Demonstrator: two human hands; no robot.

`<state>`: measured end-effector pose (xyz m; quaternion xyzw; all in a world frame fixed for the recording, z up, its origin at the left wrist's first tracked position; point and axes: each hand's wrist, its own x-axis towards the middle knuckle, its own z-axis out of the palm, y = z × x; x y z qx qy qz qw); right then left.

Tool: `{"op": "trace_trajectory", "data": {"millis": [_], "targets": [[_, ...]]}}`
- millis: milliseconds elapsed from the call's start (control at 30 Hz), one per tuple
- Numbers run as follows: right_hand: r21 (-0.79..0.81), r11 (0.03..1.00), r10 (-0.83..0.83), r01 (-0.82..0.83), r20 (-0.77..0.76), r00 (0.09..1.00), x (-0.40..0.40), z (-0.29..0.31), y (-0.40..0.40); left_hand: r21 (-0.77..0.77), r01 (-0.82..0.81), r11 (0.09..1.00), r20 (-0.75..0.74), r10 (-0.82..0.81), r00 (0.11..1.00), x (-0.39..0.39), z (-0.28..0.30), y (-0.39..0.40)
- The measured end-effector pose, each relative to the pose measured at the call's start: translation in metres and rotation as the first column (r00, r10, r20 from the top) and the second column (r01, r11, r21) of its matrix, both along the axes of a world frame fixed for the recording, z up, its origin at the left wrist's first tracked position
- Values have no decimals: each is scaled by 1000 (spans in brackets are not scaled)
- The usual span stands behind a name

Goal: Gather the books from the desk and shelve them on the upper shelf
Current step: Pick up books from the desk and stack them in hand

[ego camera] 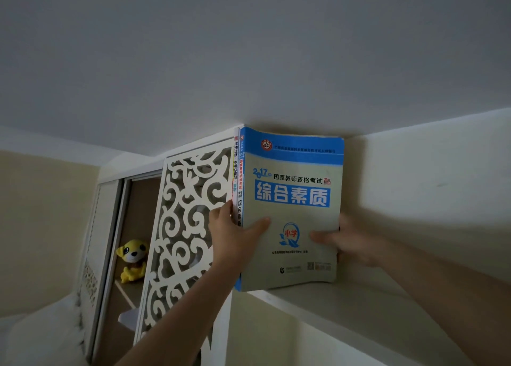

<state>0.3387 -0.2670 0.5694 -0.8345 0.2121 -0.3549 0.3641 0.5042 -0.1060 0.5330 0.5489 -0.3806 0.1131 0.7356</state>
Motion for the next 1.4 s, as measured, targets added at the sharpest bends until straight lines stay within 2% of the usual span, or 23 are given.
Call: {"op": "trace_trajectory", "data": {"millis": [133,233,267,333,367,400,467,533,667,833,933,1033,1133,1233,1400], "targets": [[-1,999,-37,37,48,998,-3,3,-10,-8,-34,999,-3,34,999,-7,-2,-14],[-84,972,-208,218,116,971,-1,6,-9,-18,-37,999,-22,36,999,-13,-3,-21],[-146,939,-296,311,113,948,1,4,-2,-23,-45,999,-21,45,999,-15,-3,-21],[-388,795,-458,467,121,881,6,-3,14,-17,-13,1000,-9,13,1000,-16,-6,-18],[-507,725,-482,466,110,869,8,-5,22,6,29,1000,-1,-29,1000,-15,-10,-16],[-563,711,-471,420,62,880,7,-7,31,58,91,994,8,-92,996,-15,-17,-10],[-514,820,-371,251,-145,917,2,-10,40,136,265,955,-5,-267,964,-10,-34,2],[-367,922,-251,125,-320,914,-3,-14,47,174,386,906,-18,-389,921,-9,-43,13],[-212,975,-121,68,-246,962,3,-24,52,126,389,913,-9,-391,921,-11,-47,20],[-130,991,-61,30,-240,969,23,-22,43,125,224,967,46,-231,972,-5,-55,12],[-133,991,-61,33,-207,976,31,-22,41,212,192,958,101,-217,971,1,-52,17],[-238,970,-87,46,-166,982,35,-12,58,273,127,954,219,-190,957,11,-51,29],[-379,922,-133,79,-117,984,48,-1,78,247,103,963,253,-167,953,15,-55,31],[-452,886,-181,108,-120,976,66,-6,83,165,69,984,277,-114,954,14,-58,24],[-438,889,-199,133,-109,974,73,-9,76,165,94,982,305,-141,942,16,-59,26]]}}
